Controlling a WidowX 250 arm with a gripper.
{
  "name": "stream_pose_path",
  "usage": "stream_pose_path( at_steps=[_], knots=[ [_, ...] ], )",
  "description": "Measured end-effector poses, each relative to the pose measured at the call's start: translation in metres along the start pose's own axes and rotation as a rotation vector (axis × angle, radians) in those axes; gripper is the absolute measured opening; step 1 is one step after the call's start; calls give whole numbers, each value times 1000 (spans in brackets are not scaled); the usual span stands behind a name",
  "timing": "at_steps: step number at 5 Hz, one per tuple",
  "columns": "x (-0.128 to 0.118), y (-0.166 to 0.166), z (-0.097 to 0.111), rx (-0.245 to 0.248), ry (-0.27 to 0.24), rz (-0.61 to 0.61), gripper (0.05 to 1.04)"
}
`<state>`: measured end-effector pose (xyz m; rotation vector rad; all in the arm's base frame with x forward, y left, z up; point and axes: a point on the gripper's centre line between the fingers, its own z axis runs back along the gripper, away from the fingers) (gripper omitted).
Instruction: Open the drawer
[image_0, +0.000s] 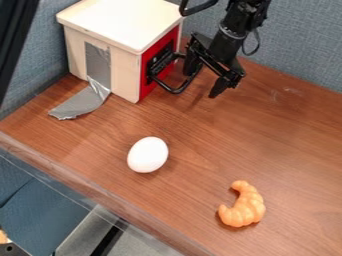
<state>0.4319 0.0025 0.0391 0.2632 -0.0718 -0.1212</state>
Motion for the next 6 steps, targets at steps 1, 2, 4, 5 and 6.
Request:
stream_pose_path(
  at_steps=[1, 2, 4, 5, 6],
  knots=[
    [-3, 3, -7, 0, 24, 38, 698],
    [-4, 4, -8, -16, 32, 61, 402],
    [-2, -14, -1, -124, 67, 108, 138],
    [-2, -28, 5, -161, 75, 101, 135],
    [-1, -41, 9, -191, 79, 92, 135]
  ],
)
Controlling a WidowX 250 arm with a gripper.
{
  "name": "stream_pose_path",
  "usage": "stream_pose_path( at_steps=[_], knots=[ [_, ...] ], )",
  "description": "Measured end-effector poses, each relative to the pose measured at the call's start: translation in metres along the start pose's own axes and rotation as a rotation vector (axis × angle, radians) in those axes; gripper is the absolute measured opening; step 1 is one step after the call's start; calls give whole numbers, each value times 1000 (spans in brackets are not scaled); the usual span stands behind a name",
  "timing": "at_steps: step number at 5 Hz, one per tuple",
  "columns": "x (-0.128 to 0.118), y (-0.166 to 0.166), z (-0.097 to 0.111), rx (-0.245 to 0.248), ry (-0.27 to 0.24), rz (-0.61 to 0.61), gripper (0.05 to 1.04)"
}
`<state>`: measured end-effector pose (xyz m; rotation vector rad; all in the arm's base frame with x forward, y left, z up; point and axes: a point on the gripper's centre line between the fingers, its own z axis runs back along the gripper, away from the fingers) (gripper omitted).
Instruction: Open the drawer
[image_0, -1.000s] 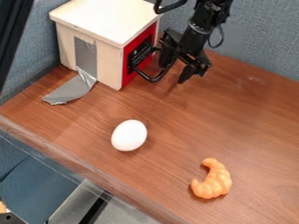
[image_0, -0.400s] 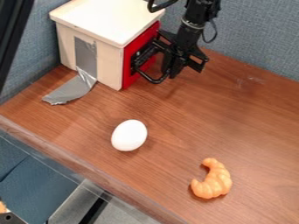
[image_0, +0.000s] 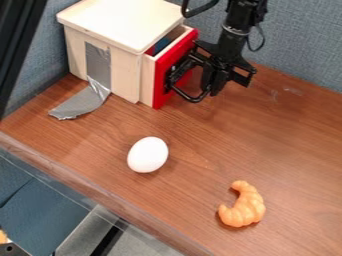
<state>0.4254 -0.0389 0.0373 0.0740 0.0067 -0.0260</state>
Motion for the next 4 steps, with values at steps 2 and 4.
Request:
stream_pose_path(
  at_steps=[2, 4],
  knots=[
    [1, -30, 12, -58, 0, -15, 131],
    [8, -46, 15, -105, 12, 21, 131]
  ],
)
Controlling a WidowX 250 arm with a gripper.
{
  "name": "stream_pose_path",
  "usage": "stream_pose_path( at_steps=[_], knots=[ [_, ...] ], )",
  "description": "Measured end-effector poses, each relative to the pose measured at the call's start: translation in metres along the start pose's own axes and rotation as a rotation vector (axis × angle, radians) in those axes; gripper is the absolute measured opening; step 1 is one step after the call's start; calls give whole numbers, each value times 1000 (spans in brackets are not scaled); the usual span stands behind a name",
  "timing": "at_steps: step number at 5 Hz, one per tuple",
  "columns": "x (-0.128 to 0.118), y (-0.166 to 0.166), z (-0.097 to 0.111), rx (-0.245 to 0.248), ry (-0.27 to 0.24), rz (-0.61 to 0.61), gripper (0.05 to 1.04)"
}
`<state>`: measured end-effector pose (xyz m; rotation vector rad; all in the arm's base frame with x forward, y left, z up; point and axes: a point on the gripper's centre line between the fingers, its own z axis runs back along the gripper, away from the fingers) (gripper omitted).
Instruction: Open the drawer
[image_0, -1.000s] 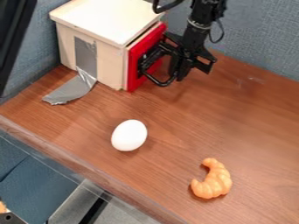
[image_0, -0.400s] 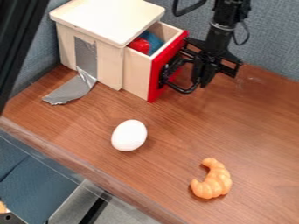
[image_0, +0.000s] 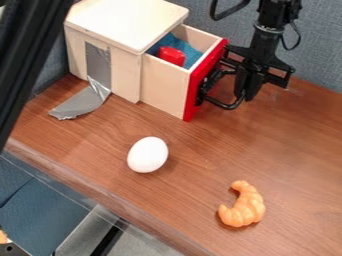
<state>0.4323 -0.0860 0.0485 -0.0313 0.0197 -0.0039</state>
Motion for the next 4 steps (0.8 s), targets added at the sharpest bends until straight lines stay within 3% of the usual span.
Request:
stream_pose_path(
  at_steps=[4],
  knots=[
    [1, -26, 4, -76, 25, 26, 131]
  ],
)
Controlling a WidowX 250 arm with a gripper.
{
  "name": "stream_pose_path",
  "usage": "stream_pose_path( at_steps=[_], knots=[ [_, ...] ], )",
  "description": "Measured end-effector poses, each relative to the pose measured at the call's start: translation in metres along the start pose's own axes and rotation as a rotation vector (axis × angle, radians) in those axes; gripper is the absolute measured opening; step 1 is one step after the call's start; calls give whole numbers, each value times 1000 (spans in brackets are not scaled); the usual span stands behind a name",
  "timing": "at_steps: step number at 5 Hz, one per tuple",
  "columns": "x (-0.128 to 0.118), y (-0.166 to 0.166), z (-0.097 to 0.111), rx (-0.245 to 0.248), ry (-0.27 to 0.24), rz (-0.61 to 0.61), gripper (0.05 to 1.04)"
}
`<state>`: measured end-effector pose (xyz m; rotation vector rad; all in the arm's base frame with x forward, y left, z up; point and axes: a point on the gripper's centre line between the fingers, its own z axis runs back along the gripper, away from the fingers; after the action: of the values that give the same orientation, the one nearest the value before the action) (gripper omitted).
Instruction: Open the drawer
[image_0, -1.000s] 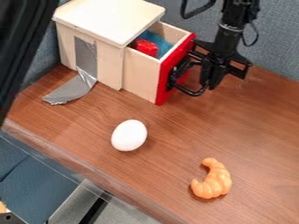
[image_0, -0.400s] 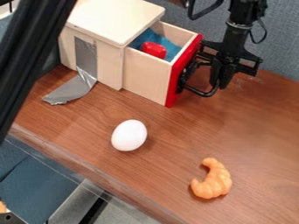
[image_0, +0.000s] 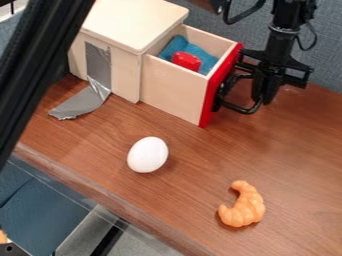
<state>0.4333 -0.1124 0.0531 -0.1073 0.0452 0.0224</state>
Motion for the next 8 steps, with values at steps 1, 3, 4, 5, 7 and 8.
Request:
stream_pose_path(
  at_steps=[1, 3, 4, 5, 7, 8],
  knots=[
    [-1, -7, 3, -6, 1, 1, 131],
    [-2, -18, 0, -14, 12, -10, 131],
    [0, -19, 2, -22, 14, -7, 173],
    [0, -19, -5, -6, 36, -3, 400],
    [-2, -18, -6, 1, 45, 11, 975],
    [-11, -21, 7, -26, 49, 6, 1002]
  ],
)
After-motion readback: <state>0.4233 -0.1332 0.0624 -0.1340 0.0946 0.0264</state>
